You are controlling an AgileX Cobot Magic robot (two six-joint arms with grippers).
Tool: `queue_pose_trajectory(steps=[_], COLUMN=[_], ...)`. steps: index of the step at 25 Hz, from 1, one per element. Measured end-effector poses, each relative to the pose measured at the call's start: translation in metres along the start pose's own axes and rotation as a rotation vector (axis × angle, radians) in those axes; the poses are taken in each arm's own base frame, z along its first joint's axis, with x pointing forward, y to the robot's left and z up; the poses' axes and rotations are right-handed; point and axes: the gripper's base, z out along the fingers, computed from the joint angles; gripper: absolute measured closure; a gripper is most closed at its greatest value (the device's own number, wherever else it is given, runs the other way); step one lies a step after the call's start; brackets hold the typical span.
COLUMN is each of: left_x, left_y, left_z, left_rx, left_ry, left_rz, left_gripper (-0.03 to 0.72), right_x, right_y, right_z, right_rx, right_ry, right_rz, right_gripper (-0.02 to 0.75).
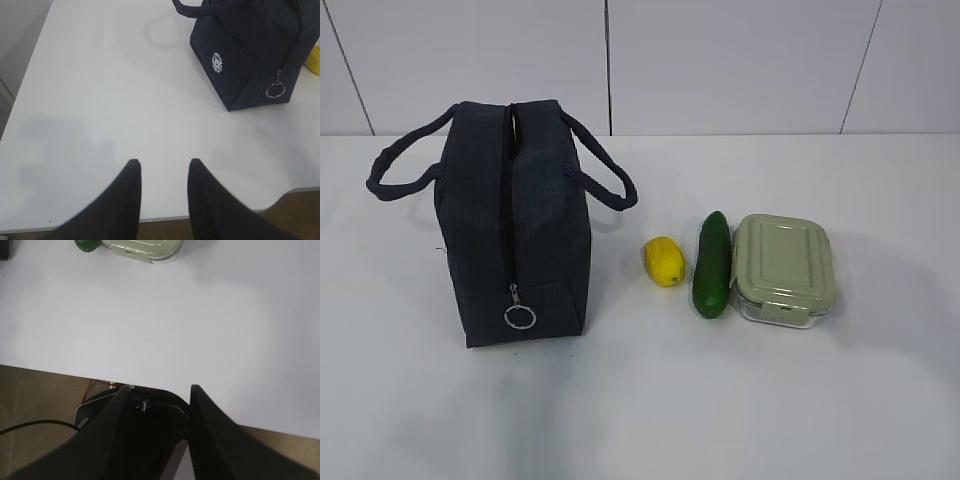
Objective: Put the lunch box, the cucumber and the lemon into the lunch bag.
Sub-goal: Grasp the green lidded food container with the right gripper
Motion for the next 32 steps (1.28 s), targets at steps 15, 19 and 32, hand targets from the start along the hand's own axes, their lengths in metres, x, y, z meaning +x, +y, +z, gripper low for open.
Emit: queue_pose_trajectory(steps=[15, 19, 32], left_x=[0.000, 0.000, 0.000], left_y=[0.000, 0.000, 0.000], left_z=[0.000, 0.000, 0.000], left_rx=[0.000, 0.000, 0.000], left_ry=[0.000, 0.000, 0.000], left_rz=[0.000, 0.000, 0.000], left_gripper=[0.462, 0.462, 0.462], right_x=[-0.074, -0.079, -0.082], right_y=[-0.001, -0.023, -0.068], right_z=[0.059, 0.064, 0.088], right_rx=[-0.477, -0.593, -0.603], right_ry=[0.049, 0.016, -0.009], right_rz=[0.027, 0.081, 0.216], right_gripper=[0.440, 0.440, 0.440])
